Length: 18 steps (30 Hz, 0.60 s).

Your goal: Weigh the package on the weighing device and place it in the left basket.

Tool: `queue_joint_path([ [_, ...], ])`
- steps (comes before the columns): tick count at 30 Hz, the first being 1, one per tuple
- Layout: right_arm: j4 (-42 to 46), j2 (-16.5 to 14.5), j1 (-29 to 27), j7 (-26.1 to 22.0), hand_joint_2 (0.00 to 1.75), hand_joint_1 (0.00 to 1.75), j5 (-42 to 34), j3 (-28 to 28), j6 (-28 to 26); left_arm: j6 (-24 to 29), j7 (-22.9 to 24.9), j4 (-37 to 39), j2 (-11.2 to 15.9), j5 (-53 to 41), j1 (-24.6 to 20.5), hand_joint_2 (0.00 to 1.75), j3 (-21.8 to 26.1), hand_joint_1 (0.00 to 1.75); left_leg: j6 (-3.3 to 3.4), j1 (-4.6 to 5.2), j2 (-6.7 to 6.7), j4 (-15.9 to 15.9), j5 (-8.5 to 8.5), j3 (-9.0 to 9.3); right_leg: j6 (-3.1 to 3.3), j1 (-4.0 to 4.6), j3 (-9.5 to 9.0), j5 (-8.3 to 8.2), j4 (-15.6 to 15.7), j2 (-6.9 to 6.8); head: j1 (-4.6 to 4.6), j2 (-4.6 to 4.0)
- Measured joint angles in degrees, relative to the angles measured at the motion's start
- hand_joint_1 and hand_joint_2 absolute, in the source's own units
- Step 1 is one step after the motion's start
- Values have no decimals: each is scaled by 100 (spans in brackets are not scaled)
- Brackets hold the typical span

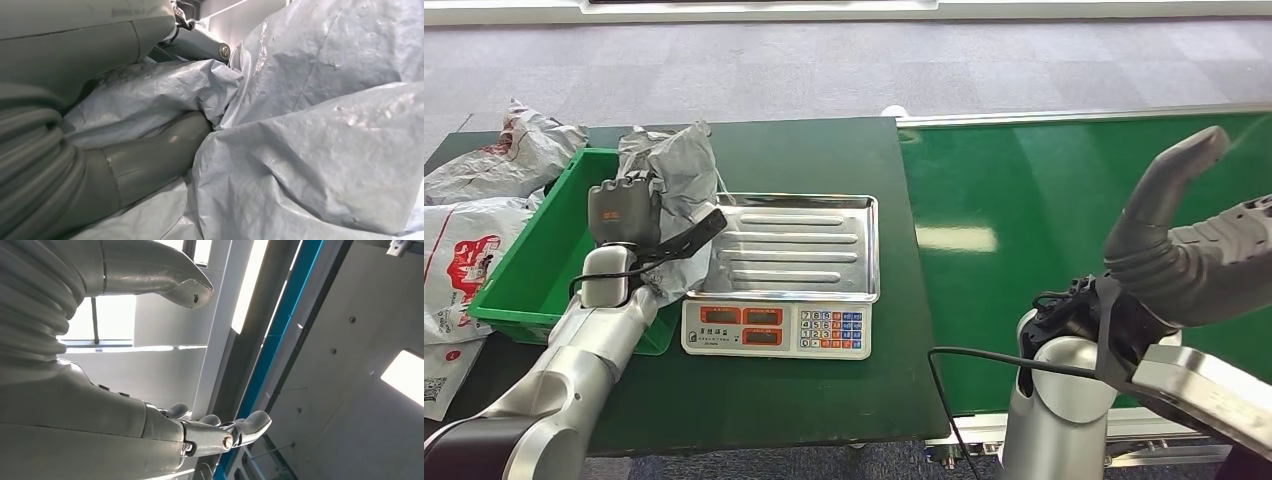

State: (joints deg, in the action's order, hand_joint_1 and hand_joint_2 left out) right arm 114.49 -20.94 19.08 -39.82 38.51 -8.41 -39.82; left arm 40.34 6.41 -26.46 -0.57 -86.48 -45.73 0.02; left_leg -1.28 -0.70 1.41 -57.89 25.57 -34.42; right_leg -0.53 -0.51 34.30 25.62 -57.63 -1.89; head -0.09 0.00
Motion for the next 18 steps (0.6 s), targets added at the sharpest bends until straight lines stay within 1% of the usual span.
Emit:
queue_joint_path([
  [1,-2,0,0,0,175,0,4,0,0,0,209,17,8,-1,-7,87,-48,0,0,0,0,0,0,0,0,0,0,0,0,0,0,0],
  [3,-12,0,2,0,175,0,15,0,1,-7,826,67,43,-1,-24,0,-208,0,0,0,0,0,0,0,0,0,0,0,0,0,0,0],
  [5,-27,0,3,0,175,0,24,0,0,-11,1531,106,101,-1,-33,0,-394,0,0,-1,0,0,0,0,0,1,-1,0,-1,0,0,0],
  [7,-46,0,3,0,175,0,28,0,-1,-6,2009,58,177,-1,-6,0,-490,0,0,-2,0,0,0,-1,0,2,0,0,-2,1,0,0],
  [9,-64,0,3,0,175,0,30,0,-1,-2,2131,-74,255,3,66,0,-494,0,0,-2,0,0,0,-1,1,3,0,1,-2,0,-1,0],
  [11,-88,0,2,0,175,0,37,0,-1,-1,2002,-317,315,36,198,0,-428,0,-1,-3,-2,0,0,-1,3,3,1,2,-2,-1,-1,0],
  [12,-104,0,2,0,175,0,40,0,-1,0,1845,-497,334,85,286,0,-351,0,-1,-3,-2,0,0,-2,3,4,2,2,-2,-1,-1,0],
  [13,-121,0,1,0,175,0,44,0,-1,0,1561,-743,328,206,392,0,-222,0,-1,-3,-1,0,0,-3,3,3,4,2,-2,0,-1,0],
  [14,-138,0,0,0,175,0,46,0,-1,1,1157,-1031,301,399,503,0,-39,0,-1,-3,-1,0,0,-4,3,3,6,2,-2,0,-1,0],
  [16,-167,0,-1,0,175,0,46,0,-1,4,164,-1630,184,919,680,0,460,0,-1,-3,0,0,0,-8,3,3,9,2,-2,1,0,0],
  [17,-179,0,-2,0,175,0,46,0,-1,6,-257,-1861,117,1165,730,0,718,0,-1,-3,0,0,0,-9,3,2,10,2,-1,2,1,0],
  [18,-188,0,-2,0,175,0,46,0,-1,7,-560,-2040,59,1360,760,0,932,0,0,-3,2,0,0,-10,3,2,11,2,-1,3,1,0],
])
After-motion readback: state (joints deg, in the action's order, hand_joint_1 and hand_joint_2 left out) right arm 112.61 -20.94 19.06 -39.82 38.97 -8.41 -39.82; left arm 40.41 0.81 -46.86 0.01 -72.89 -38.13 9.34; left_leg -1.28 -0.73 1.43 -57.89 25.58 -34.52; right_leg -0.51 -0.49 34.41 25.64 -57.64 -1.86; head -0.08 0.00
